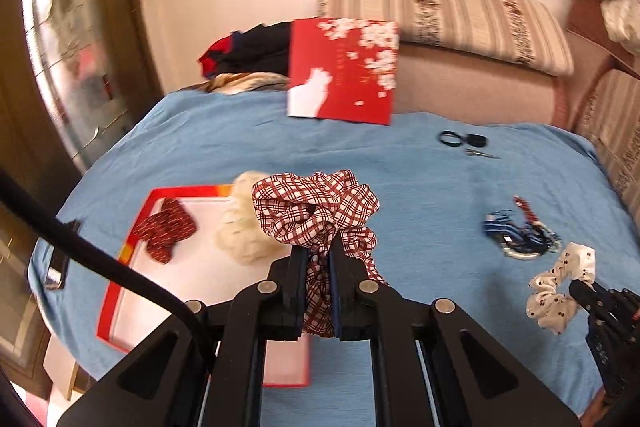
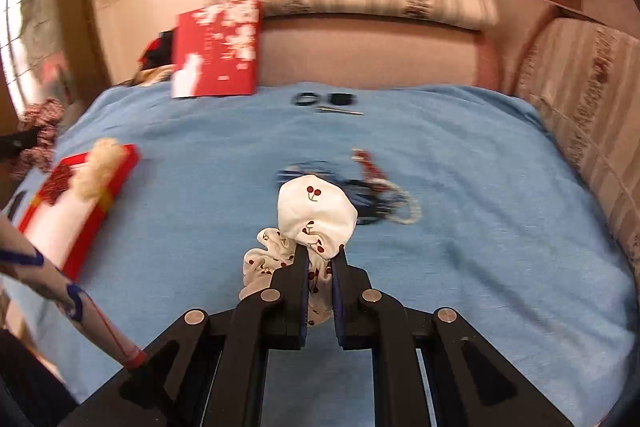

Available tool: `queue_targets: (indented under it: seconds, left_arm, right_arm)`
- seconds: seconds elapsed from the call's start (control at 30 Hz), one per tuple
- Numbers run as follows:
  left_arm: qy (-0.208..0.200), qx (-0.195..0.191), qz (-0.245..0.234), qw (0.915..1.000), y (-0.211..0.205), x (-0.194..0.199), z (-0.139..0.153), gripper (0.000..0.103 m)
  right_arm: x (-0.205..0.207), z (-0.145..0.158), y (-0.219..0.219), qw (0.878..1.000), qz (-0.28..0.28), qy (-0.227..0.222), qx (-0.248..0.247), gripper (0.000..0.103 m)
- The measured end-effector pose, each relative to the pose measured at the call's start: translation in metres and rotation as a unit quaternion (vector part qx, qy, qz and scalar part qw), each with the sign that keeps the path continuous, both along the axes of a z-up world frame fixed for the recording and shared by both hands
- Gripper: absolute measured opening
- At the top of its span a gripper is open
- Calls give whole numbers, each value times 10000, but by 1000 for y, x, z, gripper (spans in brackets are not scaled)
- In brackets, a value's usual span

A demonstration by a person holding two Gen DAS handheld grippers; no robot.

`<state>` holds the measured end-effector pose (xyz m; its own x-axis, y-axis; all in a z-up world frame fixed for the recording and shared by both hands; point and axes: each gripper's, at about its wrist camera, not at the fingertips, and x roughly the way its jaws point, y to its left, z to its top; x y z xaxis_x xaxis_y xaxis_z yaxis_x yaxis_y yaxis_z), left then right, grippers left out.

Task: Organize jewelry
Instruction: 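Carry both scrunchies into the white tray and open both tools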

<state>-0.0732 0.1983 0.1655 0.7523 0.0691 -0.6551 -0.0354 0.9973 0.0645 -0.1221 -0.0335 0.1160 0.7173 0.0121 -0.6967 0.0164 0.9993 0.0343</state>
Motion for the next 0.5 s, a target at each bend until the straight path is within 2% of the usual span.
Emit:
queue_targets:
  seconds: [0.3,0.4,0.5]
  left_arm:
    - [236,-139,681,9973,81,16,-27,9]
    - [377,-314,1045,9933,117,23,-38,9]
    - [621,-630,1443,9856,161,27,-51,9]
  right_arm:
    - [38,17,107,9919,1140,209,513,11]
    - [55,15,146,9870,1472,281,590,11]
    - [73,9,183,9810,1772,427,661,11]
